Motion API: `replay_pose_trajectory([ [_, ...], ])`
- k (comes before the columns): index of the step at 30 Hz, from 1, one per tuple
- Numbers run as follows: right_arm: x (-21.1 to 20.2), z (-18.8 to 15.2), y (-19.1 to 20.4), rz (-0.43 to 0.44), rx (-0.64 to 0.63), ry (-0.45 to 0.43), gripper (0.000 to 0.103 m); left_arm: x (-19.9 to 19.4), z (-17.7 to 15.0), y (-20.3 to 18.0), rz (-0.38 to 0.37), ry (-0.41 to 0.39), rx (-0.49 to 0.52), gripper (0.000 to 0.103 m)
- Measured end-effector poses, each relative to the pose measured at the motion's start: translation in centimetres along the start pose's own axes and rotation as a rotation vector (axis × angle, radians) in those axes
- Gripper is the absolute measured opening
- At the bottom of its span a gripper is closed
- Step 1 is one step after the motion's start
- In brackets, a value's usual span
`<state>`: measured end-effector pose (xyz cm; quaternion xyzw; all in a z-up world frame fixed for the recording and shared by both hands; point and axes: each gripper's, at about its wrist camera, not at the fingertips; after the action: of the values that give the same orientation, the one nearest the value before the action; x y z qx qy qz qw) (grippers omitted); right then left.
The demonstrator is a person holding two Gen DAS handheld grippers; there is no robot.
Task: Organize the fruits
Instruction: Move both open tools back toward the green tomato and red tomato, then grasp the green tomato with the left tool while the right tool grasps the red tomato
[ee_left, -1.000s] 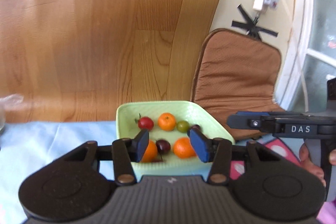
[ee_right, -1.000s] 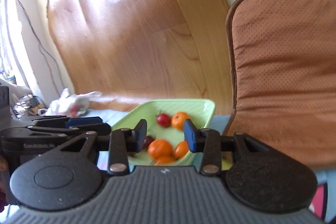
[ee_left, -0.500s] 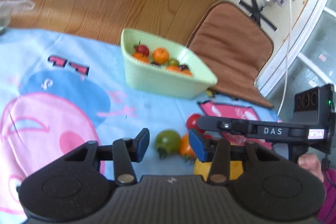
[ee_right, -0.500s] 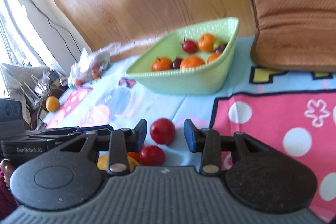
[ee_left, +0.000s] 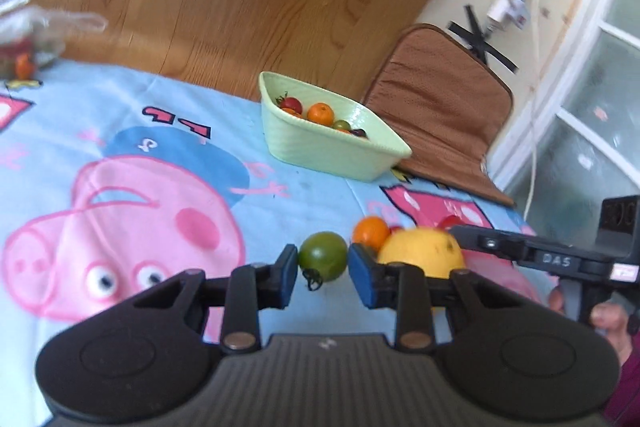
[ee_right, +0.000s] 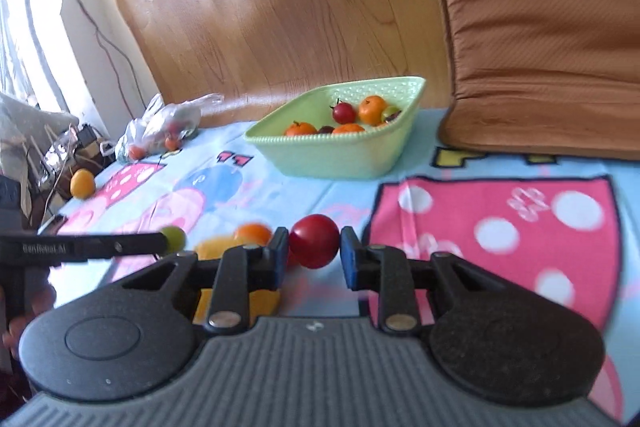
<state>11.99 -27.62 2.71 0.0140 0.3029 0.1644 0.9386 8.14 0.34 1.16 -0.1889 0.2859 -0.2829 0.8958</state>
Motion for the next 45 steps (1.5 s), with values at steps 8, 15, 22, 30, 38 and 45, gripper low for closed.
replay_pose_trajectory([
  [8, -4.9, -4.9, 1.5, -0.024, -0.095, -0.013, 0.030, -1.0, -4.3, -3.8, 0.015, 0.076, 0.168, 0.029],
  [15, -4.3, -6.2, 3.0, -0.060, -0.141, -0.014, 0.032, -0.6, -5.8, -5.3, 0.077, 0.088, 0.264, 0.037],
  [22, -4.7, -7.0, 3.9, -0.095, -0.198, -0.039, 0.041, -1.0, -6.0, -6.6, 0.102, 0.058, 0.327, 0.056],
  [30, -4.9, -7.2, 4.1, -0.115, -0.206, -0.053, 0.043, 0.4, -5.9, -6.7, 0.157, 0.088, 0.322, 0.056],
  [38, -5.0, -7.4, 4.5, -0.138, -0.213, -0.056, 0.042, 0.8, -6.0, -6.2, 0.235, 0.099, 0.279, 0.045],
  [45, -5.1, -7.7, 5.0, -0.159, -0.236, -0.061, 0.031, 0.6, -6.1, -6.3, 0.267, 0.089, 0.276, 0.034],
])
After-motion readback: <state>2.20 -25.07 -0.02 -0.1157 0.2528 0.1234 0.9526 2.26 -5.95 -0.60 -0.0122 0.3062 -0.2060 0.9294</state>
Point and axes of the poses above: each gripper's, at about its wrist camera, not at the fingertips, and x roughly the way its jaws point, y to its left, z to its top, and after that the axes turned 15 degrees about -z, right-handed
